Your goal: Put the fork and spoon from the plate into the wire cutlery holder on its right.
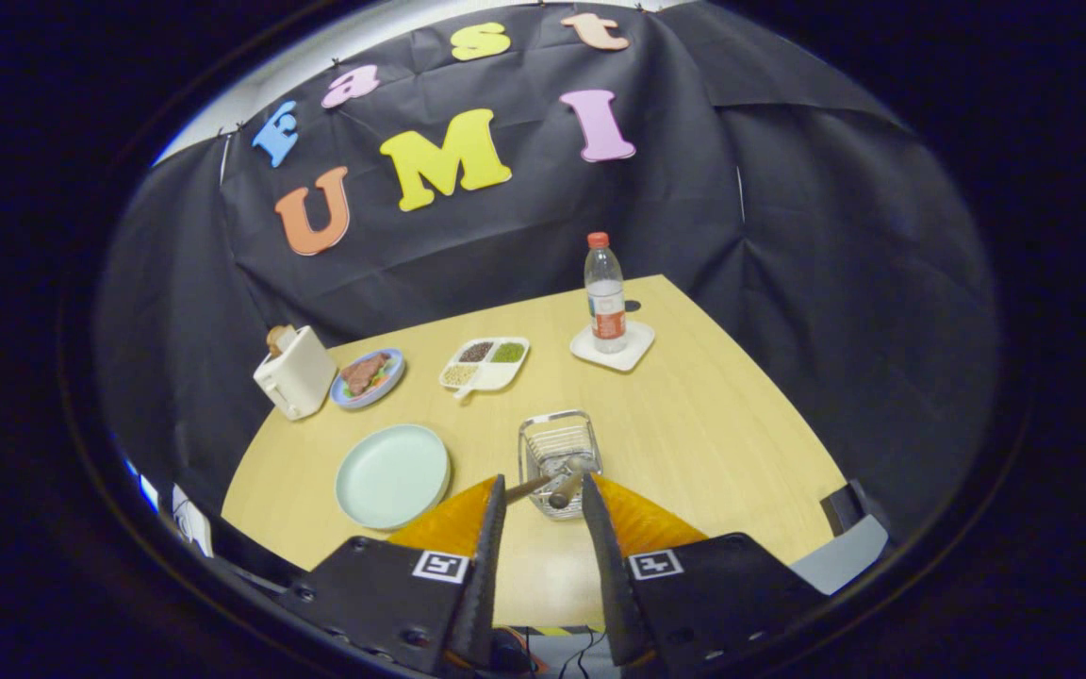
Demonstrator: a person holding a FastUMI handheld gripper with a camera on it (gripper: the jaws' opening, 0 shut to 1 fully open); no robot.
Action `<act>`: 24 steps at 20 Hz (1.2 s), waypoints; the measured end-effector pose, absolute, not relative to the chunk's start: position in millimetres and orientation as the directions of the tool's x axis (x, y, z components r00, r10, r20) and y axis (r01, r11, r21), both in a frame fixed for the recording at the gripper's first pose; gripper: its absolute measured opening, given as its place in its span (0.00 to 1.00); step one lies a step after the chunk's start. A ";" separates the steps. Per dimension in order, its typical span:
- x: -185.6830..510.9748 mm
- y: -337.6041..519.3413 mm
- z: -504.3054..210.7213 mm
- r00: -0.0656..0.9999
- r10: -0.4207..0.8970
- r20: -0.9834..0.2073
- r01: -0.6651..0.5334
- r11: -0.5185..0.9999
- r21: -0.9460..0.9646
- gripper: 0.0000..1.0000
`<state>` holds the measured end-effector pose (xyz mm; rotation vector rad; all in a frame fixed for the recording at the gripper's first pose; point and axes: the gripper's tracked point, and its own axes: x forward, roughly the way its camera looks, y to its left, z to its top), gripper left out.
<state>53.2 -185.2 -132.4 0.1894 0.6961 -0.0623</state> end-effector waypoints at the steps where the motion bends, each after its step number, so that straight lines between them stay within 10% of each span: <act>1: 49.7 -181.2 -127.2 0.773 0.007 -0.635 0.116 0.982 0.152 0.52; 15: -20.5 -87.6 -41.4 0.936 -0.041 -0.351 0.061 0.997 0.047 0.95; 24: -52.0 -9.5 -20.1 0.977 -0.039 -0.212 0.040 0.999 0.003 0.97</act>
